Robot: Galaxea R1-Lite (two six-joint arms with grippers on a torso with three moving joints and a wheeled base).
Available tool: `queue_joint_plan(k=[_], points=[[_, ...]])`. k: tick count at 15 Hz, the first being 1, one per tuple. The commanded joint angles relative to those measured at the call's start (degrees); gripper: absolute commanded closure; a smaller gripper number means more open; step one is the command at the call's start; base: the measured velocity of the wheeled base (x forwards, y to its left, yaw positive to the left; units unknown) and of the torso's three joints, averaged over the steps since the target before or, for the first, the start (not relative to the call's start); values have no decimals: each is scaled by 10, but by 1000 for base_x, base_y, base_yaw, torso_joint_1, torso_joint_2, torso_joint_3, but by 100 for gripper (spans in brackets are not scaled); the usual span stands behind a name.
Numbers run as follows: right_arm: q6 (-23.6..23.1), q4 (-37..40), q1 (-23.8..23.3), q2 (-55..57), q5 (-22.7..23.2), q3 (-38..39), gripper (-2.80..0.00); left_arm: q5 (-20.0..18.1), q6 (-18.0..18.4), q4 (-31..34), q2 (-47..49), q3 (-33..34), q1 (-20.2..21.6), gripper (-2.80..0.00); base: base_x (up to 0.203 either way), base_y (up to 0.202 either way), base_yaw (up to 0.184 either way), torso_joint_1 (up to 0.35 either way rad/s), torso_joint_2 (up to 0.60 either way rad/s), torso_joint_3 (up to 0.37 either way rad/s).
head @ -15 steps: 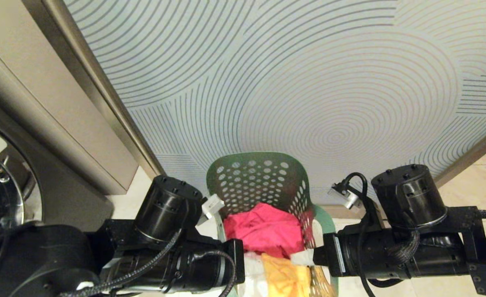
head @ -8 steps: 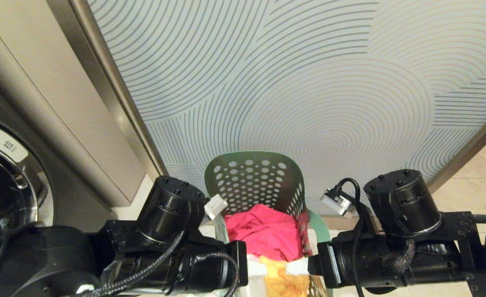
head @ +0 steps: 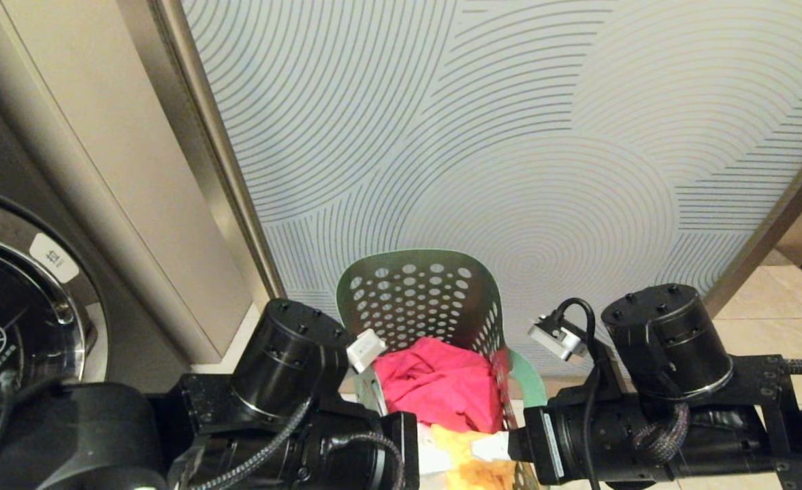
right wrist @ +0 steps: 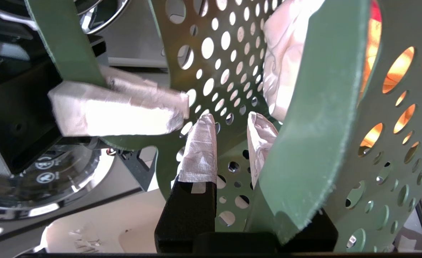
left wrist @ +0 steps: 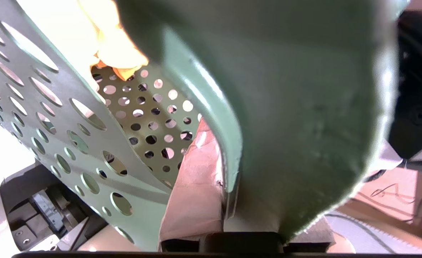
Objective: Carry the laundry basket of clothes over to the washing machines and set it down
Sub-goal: Pick up the clothes basket and put it beside the washing machine
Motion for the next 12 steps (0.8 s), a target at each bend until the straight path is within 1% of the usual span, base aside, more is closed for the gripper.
queue_joint_plan(k=[1,9,12], points=[[2,-1,0,-1,1,3,0,-1,-3,-1,3,-1,-4,0,0,0,0,7,2,206],[2,-1,0,-1,1,3,0,-1,-3,-6,5,1,-7,0,0,0,0,4,1,204],[0,-2,0,-6,2,7,0,-1,-3,-6,5,0,-7,0,0,0,0,2,0,81]])
